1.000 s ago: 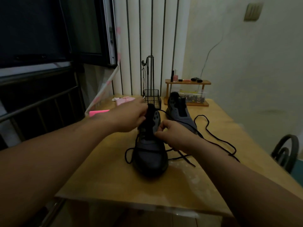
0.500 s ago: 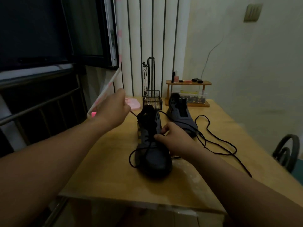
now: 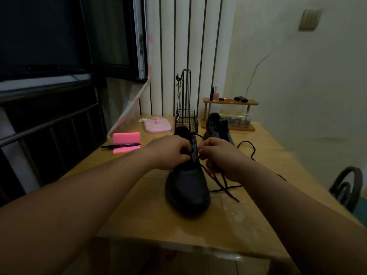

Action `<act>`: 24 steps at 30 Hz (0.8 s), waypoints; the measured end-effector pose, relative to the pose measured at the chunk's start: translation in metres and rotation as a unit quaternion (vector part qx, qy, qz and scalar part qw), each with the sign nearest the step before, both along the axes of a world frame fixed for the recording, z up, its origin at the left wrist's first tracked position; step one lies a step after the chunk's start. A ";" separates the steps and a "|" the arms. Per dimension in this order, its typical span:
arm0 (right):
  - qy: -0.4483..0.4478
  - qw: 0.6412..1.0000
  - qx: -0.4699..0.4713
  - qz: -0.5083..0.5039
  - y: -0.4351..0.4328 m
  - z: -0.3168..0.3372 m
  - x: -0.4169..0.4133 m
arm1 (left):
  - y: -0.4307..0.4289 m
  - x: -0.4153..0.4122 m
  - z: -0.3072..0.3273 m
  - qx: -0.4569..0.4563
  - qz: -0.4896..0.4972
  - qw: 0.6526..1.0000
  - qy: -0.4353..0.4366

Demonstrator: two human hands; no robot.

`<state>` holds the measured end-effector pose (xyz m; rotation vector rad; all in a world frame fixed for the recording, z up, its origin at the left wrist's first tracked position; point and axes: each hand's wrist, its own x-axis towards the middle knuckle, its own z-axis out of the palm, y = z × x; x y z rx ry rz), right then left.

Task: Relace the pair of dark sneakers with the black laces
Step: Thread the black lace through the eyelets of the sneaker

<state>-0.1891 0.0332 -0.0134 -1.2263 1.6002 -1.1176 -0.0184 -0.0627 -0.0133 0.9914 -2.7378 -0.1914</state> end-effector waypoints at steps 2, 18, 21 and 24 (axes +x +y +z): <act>0.036 0.999 0.014 0.004 -0.005 -0.004 0.003 | -0.002 0.000 0.002 0.019 -0.019 1.000 -0.002; 0.145 0.988 0.044 0.044 -0.008 -0.002 0.002 | 0.007 0.007 0.005 -0.215 -0.107 0.971 -0.011; 0.206 0.976 0.045 0.055 -0.009 -0.002 0.003 | 0.008 0.005 0.005 -0.286 -0.095 0.954 -0.004; 0.231 0.970 0.049 0.055 -0.006 -0.003 0.006 | -0.004 0.019 0.012 -0.300 0.045 0.949 0.083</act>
